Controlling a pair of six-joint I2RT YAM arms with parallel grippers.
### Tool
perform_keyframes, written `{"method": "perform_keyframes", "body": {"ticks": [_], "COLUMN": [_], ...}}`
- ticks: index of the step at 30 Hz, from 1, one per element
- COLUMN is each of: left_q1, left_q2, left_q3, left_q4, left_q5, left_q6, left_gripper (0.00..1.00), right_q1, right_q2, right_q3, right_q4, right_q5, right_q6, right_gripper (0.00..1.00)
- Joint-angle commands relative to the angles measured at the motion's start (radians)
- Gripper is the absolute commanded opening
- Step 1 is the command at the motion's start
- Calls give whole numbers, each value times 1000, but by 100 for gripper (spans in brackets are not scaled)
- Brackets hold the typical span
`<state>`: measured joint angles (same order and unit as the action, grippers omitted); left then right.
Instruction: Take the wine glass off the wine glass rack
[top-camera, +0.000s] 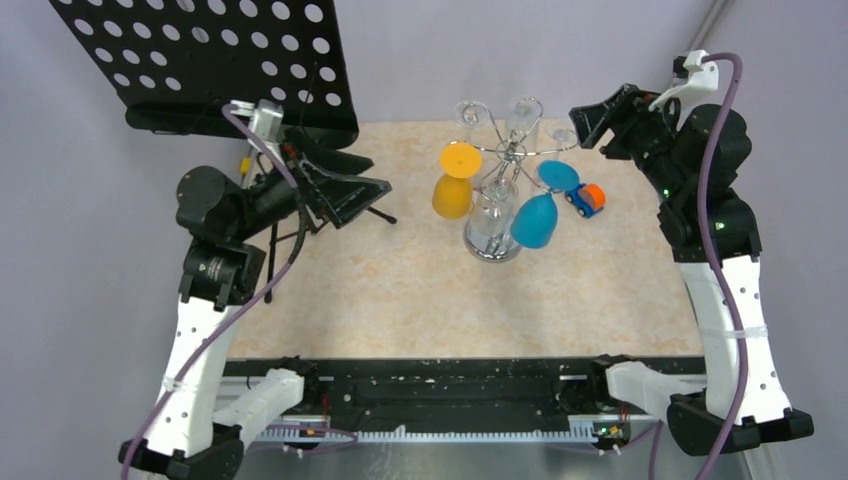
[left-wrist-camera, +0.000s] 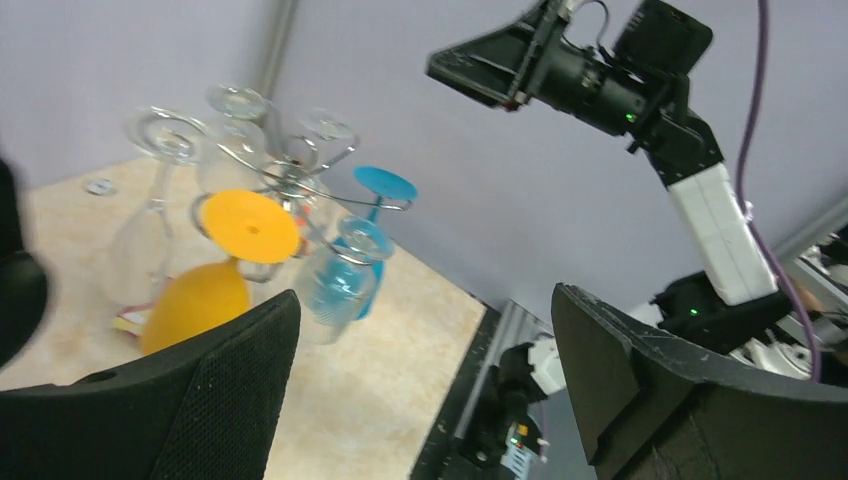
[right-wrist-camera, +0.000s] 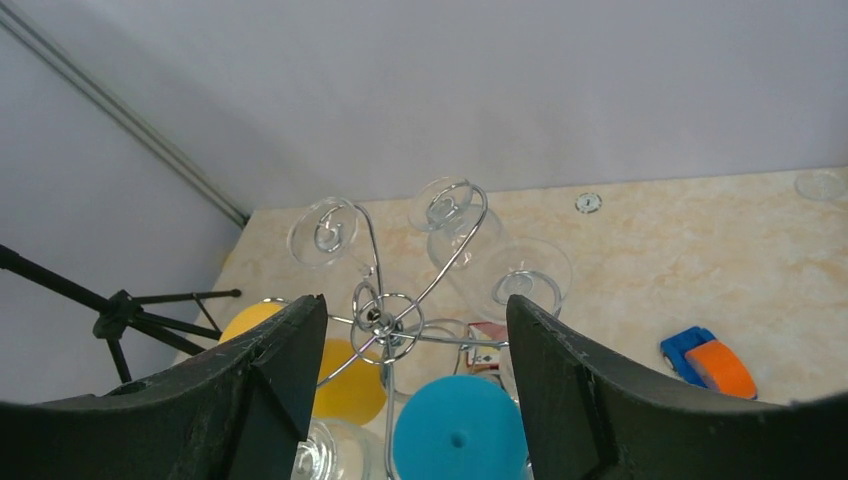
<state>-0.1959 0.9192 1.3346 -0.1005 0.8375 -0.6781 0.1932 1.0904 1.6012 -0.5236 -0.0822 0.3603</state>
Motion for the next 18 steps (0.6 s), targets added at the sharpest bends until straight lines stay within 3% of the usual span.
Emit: {"method": "perform_keyframes", "body": {"ticks": [1,5,18], "left_q1": [-189,-303,-468], "left_q2": [18,54,216], "left_q3": [-18,-70,-69], "left_q4": [25,26,-40], "left_q5": [-207,-438,-777], "left_q6": [48,-24,-290], "left_gripper": [99,98,71], "right_q1": [-5,-6,-5], "right_q2": [-22,-39,-95], "right_q3": [-18,-53,-132], "right_q4": [34,41,11], "right_q5": [-18,4,26], "right_q6": [60,112,272], "right_gripper": [67,65,58]}}
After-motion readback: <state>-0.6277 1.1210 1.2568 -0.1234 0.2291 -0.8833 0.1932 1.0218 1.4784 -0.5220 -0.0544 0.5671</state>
